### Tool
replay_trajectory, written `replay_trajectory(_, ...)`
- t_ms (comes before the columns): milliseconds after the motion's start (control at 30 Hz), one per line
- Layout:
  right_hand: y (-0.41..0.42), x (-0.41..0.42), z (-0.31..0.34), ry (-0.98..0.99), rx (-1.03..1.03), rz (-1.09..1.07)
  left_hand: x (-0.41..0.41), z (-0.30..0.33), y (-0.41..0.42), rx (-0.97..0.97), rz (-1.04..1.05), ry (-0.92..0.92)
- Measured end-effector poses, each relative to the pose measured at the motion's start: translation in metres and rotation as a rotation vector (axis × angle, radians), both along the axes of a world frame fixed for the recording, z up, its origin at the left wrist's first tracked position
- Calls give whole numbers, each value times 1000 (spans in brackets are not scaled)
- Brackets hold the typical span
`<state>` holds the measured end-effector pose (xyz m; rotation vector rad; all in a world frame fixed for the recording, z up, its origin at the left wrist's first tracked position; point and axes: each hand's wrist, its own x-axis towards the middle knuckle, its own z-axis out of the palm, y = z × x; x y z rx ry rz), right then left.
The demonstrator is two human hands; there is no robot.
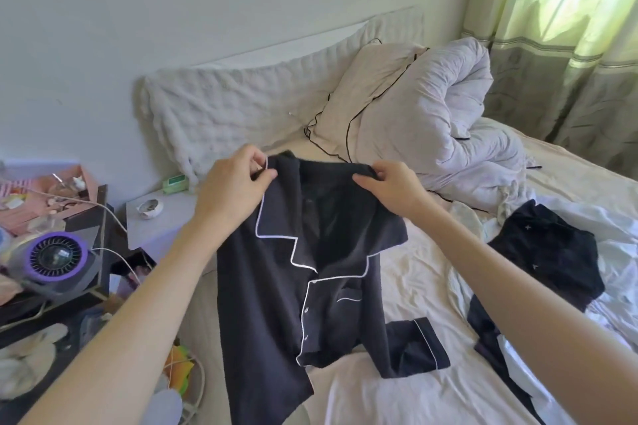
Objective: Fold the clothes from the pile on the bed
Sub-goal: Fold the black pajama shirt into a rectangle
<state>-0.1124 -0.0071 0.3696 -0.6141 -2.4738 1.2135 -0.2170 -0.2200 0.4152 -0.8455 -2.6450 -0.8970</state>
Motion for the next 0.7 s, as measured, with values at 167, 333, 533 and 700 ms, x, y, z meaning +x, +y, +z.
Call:
replay_trajectory(167,-19,7,6,-14,99,110,14,-14,7,-84,-310,-7)
replay_trajectory(333,-34,8,23,12,-138,154,24,-21,25,-51,-488,-157)
replay_trajectory(533,-24,23,18,0,-419,247,16,-24,27,50,-438,-113)
replay_trajectory(700,-27,33,-9,89,-672,235,7,-20,17,71,-489,-179)
